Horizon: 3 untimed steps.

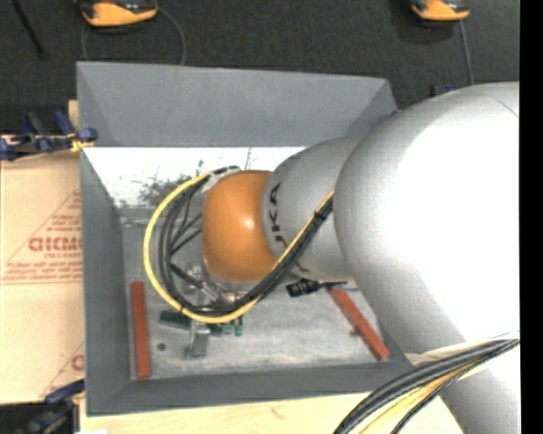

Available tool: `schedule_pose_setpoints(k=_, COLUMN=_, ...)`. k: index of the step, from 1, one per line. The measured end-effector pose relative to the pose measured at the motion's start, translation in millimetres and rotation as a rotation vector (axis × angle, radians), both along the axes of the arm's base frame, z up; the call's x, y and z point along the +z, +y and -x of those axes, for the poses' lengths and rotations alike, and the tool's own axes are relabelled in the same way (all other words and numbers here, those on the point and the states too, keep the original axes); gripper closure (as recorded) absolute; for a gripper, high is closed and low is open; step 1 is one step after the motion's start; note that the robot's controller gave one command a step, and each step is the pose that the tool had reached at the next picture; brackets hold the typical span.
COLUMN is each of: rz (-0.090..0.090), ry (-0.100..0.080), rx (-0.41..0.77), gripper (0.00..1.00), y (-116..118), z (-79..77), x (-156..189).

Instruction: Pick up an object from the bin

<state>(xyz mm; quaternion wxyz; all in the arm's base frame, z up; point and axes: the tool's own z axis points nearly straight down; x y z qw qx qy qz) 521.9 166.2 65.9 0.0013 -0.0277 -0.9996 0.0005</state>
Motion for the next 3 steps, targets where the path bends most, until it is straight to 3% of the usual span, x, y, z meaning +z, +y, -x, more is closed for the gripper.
schedule_pose_setpoints(k=1, rz=-0.002, ry=-0.007, rx=-0.002, gripper=1.0, y=-0.4, z=-2.0, x=4.8)
schedule_pose_setpoints(k=2, rz=-0.005, ry=-0.013, rx=0.073, gripper=1.0, y=31.5, z=2.8, x=131.8)
schedule_pose_setpoints(k=3, rz=-0.003, ry=-0.014, rx=0.327, gripper=1.0, y=37.5, z=-0.3, x=252.3)
